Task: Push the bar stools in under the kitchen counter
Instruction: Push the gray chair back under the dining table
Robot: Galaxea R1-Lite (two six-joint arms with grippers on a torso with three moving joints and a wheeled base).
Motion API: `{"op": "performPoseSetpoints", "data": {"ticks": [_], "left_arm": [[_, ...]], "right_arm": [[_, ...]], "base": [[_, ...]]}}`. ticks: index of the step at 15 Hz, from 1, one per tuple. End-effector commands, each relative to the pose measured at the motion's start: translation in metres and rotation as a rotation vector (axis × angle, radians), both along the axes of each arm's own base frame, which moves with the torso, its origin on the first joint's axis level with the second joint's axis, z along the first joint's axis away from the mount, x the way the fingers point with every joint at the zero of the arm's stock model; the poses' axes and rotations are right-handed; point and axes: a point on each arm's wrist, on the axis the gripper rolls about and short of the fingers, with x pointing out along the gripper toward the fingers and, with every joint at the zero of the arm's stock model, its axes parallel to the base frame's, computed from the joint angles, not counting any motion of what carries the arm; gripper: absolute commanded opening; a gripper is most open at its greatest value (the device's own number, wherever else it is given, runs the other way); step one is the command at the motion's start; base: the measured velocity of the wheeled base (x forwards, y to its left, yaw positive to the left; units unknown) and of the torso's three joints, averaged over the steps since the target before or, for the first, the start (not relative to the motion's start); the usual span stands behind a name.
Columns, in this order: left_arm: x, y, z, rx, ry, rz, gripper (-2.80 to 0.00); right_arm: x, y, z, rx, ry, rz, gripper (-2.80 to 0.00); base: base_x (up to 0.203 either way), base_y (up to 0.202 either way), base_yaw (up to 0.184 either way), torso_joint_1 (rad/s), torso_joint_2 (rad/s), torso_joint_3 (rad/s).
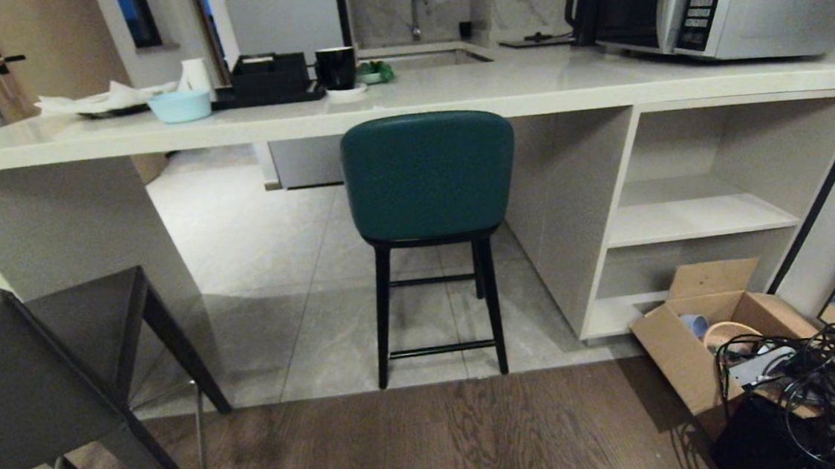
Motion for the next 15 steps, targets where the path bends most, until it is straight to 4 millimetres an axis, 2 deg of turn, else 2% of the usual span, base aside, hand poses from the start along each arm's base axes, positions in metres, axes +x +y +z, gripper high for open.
{"op": "performPoseSetpoints", "data": {"ticks": [1, 5, 15], "left_arm": [[0.0016, 0.0000, -0.0053, 0.000, 0.021, 0.001, -2.80], [0.0016, 0.0000, -0.0050, 0.000, 0.019, 0.001, -2.80], [0.0017, 0.0000, -0.0053, -0.002, 0.020, 0.000, -2.80]], "right_arm": [[0.0001, 0.0000, 0.0000, 0.000, 0.002, 0.000, -2.80], [0.0001, 0.0000, 0.0000, 0.002, 0.002, 0.000, -2.80], [0.0001, 0.0000, 0.0000, 0.003, 0.002, 0.000, -2.80]], "base": [[-0.198, 0.000, -0.001, 0.002, 0.01, 0.002], [-0.184, 0.000, -0.001, -0.001, 0.00, 0.004], [-0.005, 0.010, 0.000, 0.000, 0.00, 0.001]]}}
